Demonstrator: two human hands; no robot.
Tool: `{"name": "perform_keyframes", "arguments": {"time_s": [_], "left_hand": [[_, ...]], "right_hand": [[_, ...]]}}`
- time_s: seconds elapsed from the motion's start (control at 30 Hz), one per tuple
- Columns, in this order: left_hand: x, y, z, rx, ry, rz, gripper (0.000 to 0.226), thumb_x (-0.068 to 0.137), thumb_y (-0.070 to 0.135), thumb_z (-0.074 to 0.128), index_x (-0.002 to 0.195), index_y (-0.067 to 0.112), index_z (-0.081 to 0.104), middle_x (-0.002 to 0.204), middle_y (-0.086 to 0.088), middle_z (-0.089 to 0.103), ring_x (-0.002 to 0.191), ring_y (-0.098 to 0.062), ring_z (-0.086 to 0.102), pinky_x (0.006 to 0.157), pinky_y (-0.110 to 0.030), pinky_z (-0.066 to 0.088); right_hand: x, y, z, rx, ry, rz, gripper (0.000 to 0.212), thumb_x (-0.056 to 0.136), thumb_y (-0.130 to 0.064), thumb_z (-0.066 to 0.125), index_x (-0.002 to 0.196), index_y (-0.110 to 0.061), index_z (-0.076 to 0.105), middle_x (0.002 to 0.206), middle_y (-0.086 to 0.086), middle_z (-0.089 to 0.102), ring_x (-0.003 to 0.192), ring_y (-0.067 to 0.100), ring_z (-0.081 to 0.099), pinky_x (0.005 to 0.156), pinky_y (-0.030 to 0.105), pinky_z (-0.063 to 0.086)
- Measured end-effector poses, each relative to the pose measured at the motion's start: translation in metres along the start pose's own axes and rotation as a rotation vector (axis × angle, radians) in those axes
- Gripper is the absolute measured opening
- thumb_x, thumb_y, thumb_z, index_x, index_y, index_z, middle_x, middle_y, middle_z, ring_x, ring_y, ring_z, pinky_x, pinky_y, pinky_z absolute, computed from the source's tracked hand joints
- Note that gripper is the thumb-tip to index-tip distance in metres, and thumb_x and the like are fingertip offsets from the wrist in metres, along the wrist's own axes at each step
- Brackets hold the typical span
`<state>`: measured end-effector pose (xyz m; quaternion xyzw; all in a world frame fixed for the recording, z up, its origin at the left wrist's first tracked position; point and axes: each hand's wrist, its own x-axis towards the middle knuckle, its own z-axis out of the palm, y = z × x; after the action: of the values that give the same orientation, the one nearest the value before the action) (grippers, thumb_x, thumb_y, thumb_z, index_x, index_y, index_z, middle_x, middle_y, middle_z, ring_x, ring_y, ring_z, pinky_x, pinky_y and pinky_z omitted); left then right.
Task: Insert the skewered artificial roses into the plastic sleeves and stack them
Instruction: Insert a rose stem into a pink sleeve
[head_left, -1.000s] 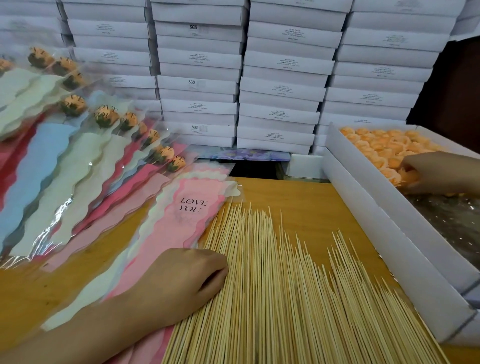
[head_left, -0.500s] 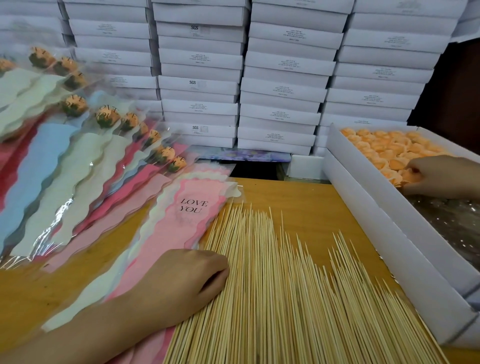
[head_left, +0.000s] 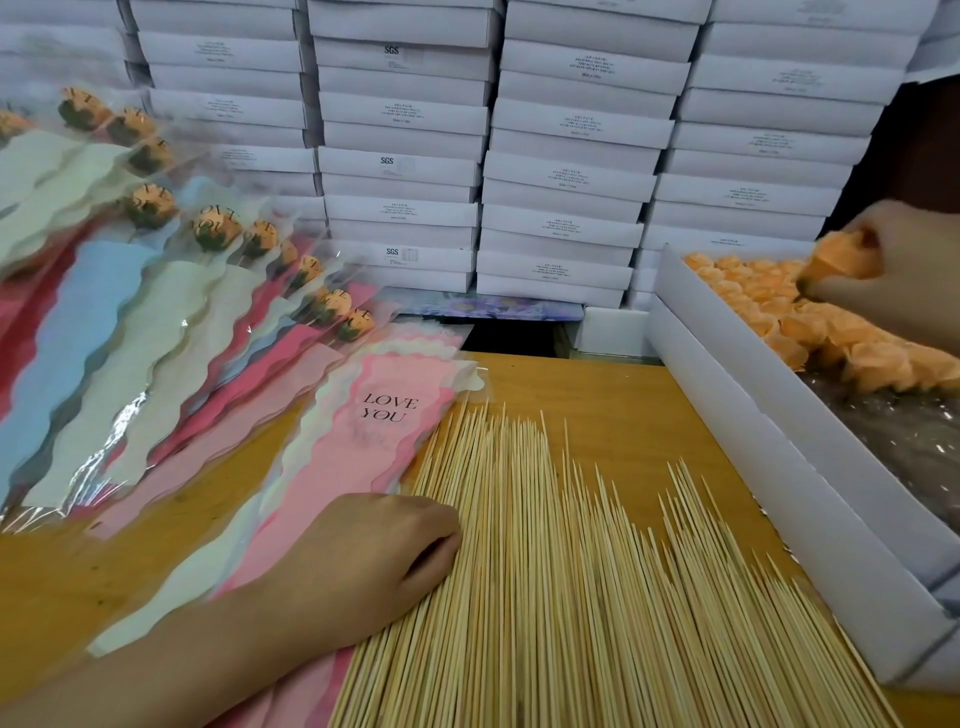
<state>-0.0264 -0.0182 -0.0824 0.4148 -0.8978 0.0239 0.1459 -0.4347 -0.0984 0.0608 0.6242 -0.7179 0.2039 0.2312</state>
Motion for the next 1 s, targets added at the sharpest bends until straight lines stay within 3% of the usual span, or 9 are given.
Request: {"name": "perform_keyframes", "arguments": {"time_s": [0.1,0.27,0.43,0.5,0.7,0.87,1.0], "left_hand": [[-0.001,0.0,0.001,0.002,-0.006,-0.001,0.03,0.098,0.037,0.034,0.073,0.022,0.041,0.071,0.006,0.052,0.068,-0.017,0.05,0.059,-0.029,0.041],[0.0,0.002,-0.002,-0.008,-0.011,-0.004,0.029,0.096,0.036,0.035,0.072,0.022,0.042,0.068,0.005,0.051,0.064,-0.015,0.048,0.057,-0.03,0.04],[0.0,0.003,-0.003,-0.005,-0.018,0.0,0.029,0.098,0.033,0.04,0.071,0.024,0.04,0.068,0.006,0.05,0.062,-0.014,0.047,0.055,-0.028,0.035],[0.0,0.003,-0.003,-0.007,-0.013,0.002,0.029,0.098,0.033,0.042,0.07,0.024,0.041,0.067,0.006,0.051,0.06,-0.014,0.047,0.054,-0.029,0.036],[0.0,0.0,0.0,-0.014,0.003,0.004,0.029,0.097,0.038,0.034,0.074,0.022,0.042,0.071,0.005,0.053,0.066,-0.015,0.049,0.058,-0.03,0.038],[-0.002,0.0,0.0,-0.04,0.04,-0.004,0.047,0.094,0.055,0.011,0.075,0.025,0.042,0.073,0.008,0.052,0.07,-0.012,0.051,0.062,-0.028,0.041],[0.002,0.0,-0.005,-0.218,0.149,-0.034,0.04,0.095,0.055,0.022,0.072,0.028,0.038,0.068,0.011,0.045,0.065,-0.009,0.046,0.06,-0.031,0.041]], "right_hand": [[-0.028,-0.05,-0.03,0.235,-0.002,-0.106,0.057,0.063,-0.076,0.049,0.106,-0.04,0.041,0.096,-0.01,0.054,0.083,0.028,0.062,0.074,0.049,0.054],[-0.08,-0.12,-0.043,0.434,-0.191,-0.267,0.041,0.077,-0.061,0.047,0.108,-0.034,0.052,0.092,-0.013,0.057,0.074,0.007,0.055,0.061,0.03,0.044],[-0.112,-0.157,-0.007,0.642,-0.311,-0.348,0.027,0.086,-0.05,0.047,0.1,-0.031,0.058,0.087,-0.01,0.063,0.074,0.009,0.056,0.067,0.038,0.047],[-0.12,-0.164,0.012,0.718,-0.338,-0.365,0.023,0.092,-0.046,0.045,0.104,-0.032,0.059,0.088,-0.013,0.062,0.077,0.006,0.055,0.068,0.033,0.046],[-0.137,-0.169,0.049,0.913,-0.314,-0.342,0.027,0.095,-0.044,0.044,0.116,-0.032,0.056,0.097,-0.022,0.057,0.088,-0.004,0.053,0.071,0.014,0.036],[-0.144,-0.17,0.059,0.958,-0.228,-0.377,0.022,0.097,-0.038,0.049,0.116,-0.029,0.055,0.102,-0.023,0.054,0.095,-0.005,0.052,0.075,0.009,0.035],[-0.146,-0.17,0.06,0.989,-0.178,-0.408,0.018,0.097,-0.035,0.049,0.115,-0.033,0.052,0.104,-0.026,0.051,0.098,-0.008,0.05,0.077,0.006,0.036]]}}
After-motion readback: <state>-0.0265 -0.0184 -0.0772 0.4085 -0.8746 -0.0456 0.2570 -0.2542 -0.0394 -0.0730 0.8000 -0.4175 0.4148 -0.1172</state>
